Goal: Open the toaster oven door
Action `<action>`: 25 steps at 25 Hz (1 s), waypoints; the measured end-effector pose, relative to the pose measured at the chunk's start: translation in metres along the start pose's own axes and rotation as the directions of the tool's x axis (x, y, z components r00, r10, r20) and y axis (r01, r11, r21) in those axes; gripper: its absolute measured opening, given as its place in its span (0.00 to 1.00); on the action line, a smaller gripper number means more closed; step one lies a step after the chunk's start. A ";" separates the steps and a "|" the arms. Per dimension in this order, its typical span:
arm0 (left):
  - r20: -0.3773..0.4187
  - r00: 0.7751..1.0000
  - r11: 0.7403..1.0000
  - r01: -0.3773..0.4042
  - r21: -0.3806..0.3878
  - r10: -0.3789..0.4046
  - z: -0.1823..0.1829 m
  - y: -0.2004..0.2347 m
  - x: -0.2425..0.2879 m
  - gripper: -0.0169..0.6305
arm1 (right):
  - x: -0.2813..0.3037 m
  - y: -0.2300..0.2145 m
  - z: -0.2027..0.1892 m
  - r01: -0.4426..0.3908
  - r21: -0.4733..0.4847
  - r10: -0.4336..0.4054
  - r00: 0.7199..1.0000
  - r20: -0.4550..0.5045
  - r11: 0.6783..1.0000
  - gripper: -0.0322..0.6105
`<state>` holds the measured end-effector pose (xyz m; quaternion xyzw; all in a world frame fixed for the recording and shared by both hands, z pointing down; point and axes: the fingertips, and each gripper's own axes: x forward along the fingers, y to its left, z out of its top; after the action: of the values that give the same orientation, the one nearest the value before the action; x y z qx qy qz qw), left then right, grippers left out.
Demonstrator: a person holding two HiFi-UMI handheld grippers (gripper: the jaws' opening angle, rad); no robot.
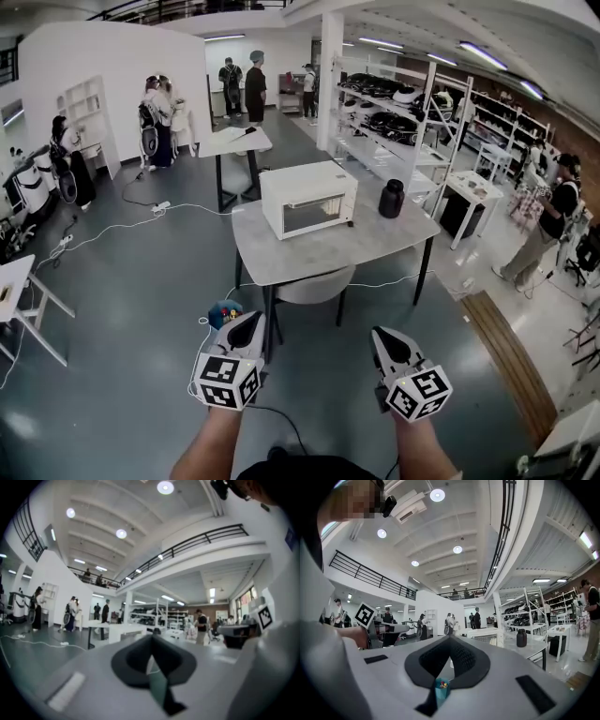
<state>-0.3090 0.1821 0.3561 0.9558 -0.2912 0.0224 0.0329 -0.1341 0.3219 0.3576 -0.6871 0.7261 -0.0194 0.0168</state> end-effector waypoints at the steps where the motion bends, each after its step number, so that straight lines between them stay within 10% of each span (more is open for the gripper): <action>1: -0.005 1.000 1.000 0.005 0.005 -0.005 -0.001 0.004 -0.003 0.04 | 0.001 0.004 -0.002 -0.004 0.013 0.004 1.000 -0.003 1.000 0.04; 25: -0.059 0.994 0.994 0.093 -0.052 -0.096 -0.032 0.083 -0.013 0.04 | 0.058 0.069 -0.046 -0.006 0.093 0.018 0.991 -0.131 0.996 0.04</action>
<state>-0.3673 0.1228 0.3918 0.9662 -0.2452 0.0431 0.0666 -0.2086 0.2681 0.4004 -0.6784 0.7281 -0.0982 0.0006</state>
